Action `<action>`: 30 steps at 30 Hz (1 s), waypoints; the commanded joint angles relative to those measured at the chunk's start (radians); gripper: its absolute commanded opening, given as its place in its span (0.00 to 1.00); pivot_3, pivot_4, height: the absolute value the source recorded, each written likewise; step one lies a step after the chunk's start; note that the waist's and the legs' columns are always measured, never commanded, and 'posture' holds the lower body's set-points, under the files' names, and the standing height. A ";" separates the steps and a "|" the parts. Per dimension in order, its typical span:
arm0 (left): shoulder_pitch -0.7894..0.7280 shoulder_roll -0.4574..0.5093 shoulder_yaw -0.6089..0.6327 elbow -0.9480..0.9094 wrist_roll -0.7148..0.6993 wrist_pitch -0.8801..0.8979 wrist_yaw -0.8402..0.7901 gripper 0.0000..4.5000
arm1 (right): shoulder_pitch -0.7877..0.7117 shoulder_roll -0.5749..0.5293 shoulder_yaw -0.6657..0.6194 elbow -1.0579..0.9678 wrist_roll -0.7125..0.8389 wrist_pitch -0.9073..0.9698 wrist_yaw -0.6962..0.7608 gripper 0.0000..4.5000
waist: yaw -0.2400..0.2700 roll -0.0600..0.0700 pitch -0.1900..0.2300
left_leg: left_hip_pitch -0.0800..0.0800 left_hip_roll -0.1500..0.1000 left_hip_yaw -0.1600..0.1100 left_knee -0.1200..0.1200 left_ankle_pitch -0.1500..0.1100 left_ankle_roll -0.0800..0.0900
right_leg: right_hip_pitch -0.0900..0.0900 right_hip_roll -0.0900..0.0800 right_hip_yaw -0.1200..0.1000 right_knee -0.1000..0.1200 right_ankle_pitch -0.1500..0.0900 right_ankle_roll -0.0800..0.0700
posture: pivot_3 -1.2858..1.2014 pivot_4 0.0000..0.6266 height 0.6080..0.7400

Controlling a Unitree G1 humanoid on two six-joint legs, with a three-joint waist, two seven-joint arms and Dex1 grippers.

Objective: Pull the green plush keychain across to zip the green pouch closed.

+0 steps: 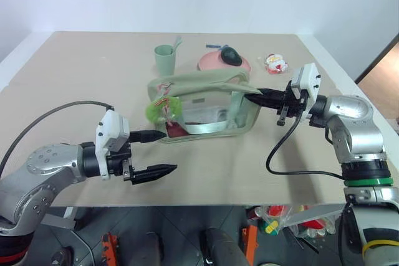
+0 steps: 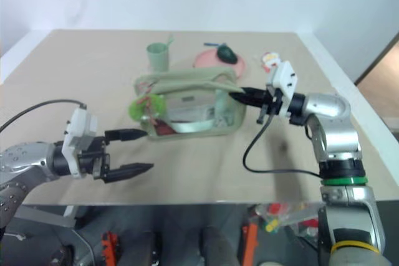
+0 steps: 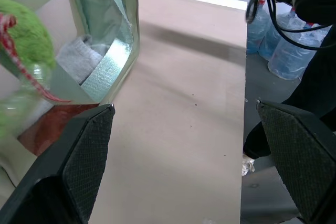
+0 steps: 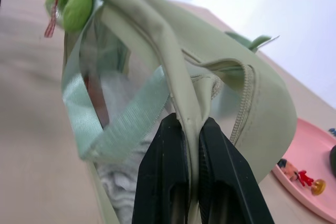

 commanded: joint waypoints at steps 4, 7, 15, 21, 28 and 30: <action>0.003 -0.015 0.062 -0.047 -0.010 -0.005 0.093 1.00 | -0.003 0.005 -0.005 -0.026 0.009 -0.017 0.047 0.01 | -0.001 0.000 0.000 | 0.000 0.001 0.000 -0.001 0.000 0.001 | 0.000 0.000 0.000 0.000 0.000 0.001 | 0.52 0.24 1.00; 0.018 -0.022 0.130 -0.046 -0.024 0.008 0.167 1.00 | 0.012 0.009 -0.005 -0.031 0.003 -0.028 0.045 0.01 | -0.002 0.000 0.000 | 0.001 0.001 -0.001 -0.001 0.000 0.001 | 0.000 0.001 0.000 0.000 0.000 0.001 | 0.52 0.24 1.00; 0.031 -0.051 0.223 -0.034 -0.002 -0.019 0.291 1.00 | 0.026 0.014 -0.010 -0.065 0.009 -0.006 0.026 0.01 | -0.002 0.000 0.000 | 0.003 0.001 0.000 0.000 0.000 0.000 | 0.001 0.001 0.000 0.001 0.001 -0.001 | 0.52 0.24 1.00; -0.022 -0.117 0.121 0.040 0.076 -0.071 0.298 1.00 | 0.030 0.006 -0.011 -0.083 0.000 -0.001 0.013 0.01 | -0.001 0.000 0.000 | 0.004 0.001 0.000 0.000 0.000 0.000 | 0.002 0.001 0.000 0.001 0.001 -0.001 | 0.52 0.24 1.00; -0.076 -0.179 0.058 0.115 0.115 -0.090 0.287 0.58 | 0.054 -0.007 -0.019 -0.123 0.000 0.015 -0.004 0.00 | -0.002 0.000 0.000 | 0.004 0.001 0.000 0.000 0.000 0.000 | 0.002 0.001 0.001 0.001 0.002 0.000 | 0.52 0.24 1.00; -0.081 -0.187 0.054 0.116 0.109 -0.081 0.283 0.41 | 0.060 -0.011 -0.022 -0.132 -0.002 0.018 -0.008 0.00 | -0.003 0.000 0.000 | 0.004 0.001 0.000 0.000 0.000 0.000 | 0.002 0.001 0.001 0.001 0.002 0.000 | 0.52 0.24 1.00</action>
